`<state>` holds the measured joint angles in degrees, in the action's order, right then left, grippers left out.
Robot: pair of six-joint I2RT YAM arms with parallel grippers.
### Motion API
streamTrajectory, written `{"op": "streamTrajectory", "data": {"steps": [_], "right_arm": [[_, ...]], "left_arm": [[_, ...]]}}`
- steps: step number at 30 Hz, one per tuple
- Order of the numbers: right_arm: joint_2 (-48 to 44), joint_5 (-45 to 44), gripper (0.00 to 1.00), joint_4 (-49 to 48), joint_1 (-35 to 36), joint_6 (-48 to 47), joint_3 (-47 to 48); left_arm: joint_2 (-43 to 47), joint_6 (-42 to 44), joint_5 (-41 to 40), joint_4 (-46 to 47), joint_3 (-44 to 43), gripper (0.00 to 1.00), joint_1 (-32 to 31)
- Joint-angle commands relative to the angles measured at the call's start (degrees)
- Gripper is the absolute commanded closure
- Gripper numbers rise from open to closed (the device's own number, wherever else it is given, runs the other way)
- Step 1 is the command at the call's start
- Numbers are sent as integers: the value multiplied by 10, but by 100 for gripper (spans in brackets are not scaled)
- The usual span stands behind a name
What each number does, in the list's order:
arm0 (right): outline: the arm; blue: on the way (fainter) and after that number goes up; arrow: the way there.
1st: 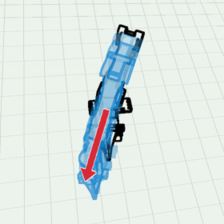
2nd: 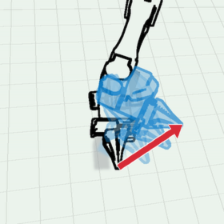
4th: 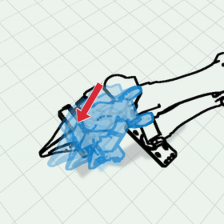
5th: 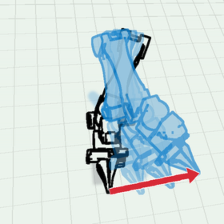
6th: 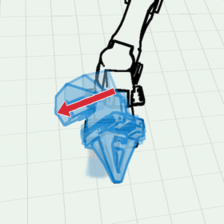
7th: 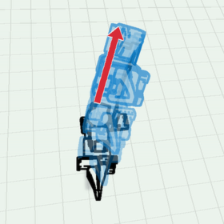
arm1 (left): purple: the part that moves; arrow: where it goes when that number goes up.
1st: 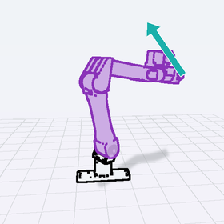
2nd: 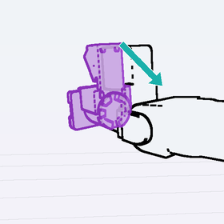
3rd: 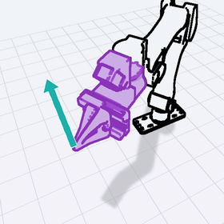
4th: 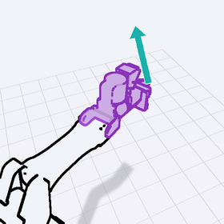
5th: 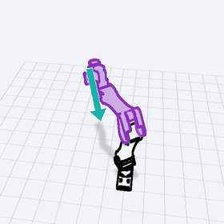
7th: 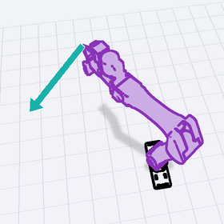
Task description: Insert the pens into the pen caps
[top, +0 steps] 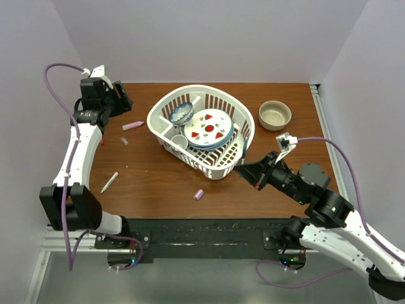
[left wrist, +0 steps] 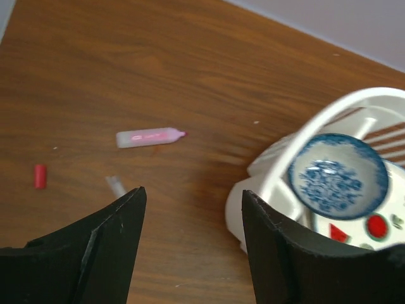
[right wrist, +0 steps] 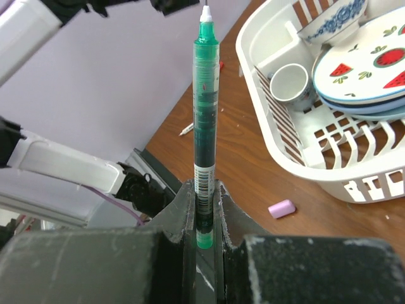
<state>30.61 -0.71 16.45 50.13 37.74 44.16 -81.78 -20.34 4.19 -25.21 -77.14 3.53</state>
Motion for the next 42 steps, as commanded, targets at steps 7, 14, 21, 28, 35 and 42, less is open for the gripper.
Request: {"op": "streamTrajectory", "data": {"steps": [7, 14, 21, 28, 35, 42], "right_arm": [[-64, -43, 100, 81, 0, -47, 44], [-90, -66, 100, 108, 0, -62, 56], [-100, -68, 100, 118, 0, -64, 53], [-103, -69, 100, 124, 0, -68, 56], [-103, -71, 100, 127, 0, -71, 65], [-98, -70, 100, 131, 0, -77, 73]], "left_arm": [[-143, 2, 29, 75, 28, 67, 67], [-216, 6, 19, 68, 28, 100, 67], [-260, 24, -5, 74, 29, 100, 68], [-314, 36, -38, 46, -4, 100, 68], [-316, 47, -92, 34, -5, 100, 68], [-293, 49, -145, 10, 18, 100, 68]]}}
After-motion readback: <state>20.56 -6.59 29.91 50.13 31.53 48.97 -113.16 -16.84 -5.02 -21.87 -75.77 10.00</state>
